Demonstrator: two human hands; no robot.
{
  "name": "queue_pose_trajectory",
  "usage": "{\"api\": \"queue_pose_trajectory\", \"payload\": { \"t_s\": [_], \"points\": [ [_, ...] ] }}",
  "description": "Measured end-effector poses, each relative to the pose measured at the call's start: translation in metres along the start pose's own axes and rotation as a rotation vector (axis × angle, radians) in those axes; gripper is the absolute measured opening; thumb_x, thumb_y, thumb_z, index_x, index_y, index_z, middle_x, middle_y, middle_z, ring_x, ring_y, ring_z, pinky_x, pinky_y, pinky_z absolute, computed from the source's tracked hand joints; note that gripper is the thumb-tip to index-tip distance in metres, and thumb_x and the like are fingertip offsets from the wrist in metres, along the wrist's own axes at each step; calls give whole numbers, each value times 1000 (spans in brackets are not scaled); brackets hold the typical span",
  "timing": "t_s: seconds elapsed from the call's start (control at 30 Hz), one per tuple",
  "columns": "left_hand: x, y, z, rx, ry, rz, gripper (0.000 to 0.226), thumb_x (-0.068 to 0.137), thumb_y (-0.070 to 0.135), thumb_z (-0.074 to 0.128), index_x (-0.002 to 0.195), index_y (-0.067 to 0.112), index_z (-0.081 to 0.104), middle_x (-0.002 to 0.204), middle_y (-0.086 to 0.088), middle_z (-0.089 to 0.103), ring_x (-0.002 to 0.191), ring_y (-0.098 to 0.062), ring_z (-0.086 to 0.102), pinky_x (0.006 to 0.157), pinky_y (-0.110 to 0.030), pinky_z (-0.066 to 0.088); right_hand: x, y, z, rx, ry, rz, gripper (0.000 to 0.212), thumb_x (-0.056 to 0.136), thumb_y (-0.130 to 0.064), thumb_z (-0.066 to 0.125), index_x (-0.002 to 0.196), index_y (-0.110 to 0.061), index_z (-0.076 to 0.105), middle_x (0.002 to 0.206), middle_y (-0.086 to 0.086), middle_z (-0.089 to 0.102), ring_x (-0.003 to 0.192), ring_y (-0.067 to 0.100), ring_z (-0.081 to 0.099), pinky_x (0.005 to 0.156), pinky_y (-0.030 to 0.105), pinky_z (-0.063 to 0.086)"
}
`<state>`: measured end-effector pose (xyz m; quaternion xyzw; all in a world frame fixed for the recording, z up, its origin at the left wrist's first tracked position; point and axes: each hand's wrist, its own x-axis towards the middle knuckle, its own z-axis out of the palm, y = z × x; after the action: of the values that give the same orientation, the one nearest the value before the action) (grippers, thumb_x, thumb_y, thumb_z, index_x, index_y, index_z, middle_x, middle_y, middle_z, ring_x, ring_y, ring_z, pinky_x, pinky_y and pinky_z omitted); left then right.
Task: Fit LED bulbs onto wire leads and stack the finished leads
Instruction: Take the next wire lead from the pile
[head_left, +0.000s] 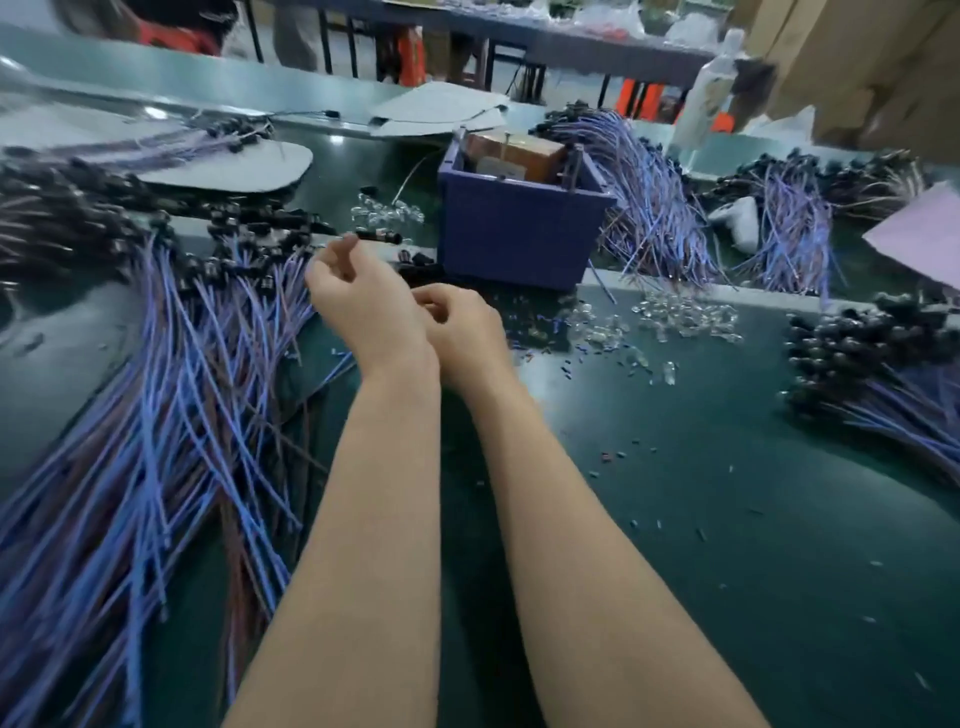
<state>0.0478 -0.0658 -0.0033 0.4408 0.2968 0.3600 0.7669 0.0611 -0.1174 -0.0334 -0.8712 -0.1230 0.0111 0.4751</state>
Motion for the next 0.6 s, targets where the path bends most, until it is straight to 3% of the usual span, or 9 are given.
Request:
{"api": "queue_pose_trajectory", "payload": {
  "t_s": [0.13,0.3,0.37,0.43,0.5,0.6],
  "points": [
    [20,9,-21,-43,126,-15,15,93,5,39,94,15,50,95,-3,51,81,-14,47,73,-22,38,8,-12,38,-409,-42,45,32,91,-32,51,119,-18,58,120,9,59,113,29,51,95,39,36],
    [28,18,-25,-91,135,-24,16,94,2,38,95,13,49,99,-5,50,85,-15,47,70,-18,39,20,-29,47,-350,-84,147,20,94,-8,42,112,-4,47,123,18,57,106,34,55,75,34,36],
    [28,23,-24,-124,129,-12,18,93,1,38,92,15,50,98,-6,50,86,-15,47,73,-19,40,23,-33,41,-363,-129,173,6,90,-4,45,86,-6,49,110,16,61,87,33,52,69,30,34],
    [28,26,-24,-154,132,-3,20,93,0,38,90,16,51,98,-6,51,86,-15,47,75,-22,39,22,-32,36,-362,-163,201,25,87,-3,49,64,-9,40,81,10,55,71,27,44,58,28,34],
    [26,26,-23,-165,126,-5,22,93,0,38,87,17,50,97,-7,51,84,-15,46,74,-23,38,20,-30,30,-290,-159,225,36,84,-5,53,56,-12,31,60,4,39,55,21,35,44,28,24],
    [23,25,-23,-161,95,-8,19,94,1,37,92,15,50,96,-6,49,78,-13,45,69,-18,38,17,-27,22,-127,-158,253,26,81,-6,50,59,-7,36,56,9,36,52,22,30,48,25,27]
  ]
}}
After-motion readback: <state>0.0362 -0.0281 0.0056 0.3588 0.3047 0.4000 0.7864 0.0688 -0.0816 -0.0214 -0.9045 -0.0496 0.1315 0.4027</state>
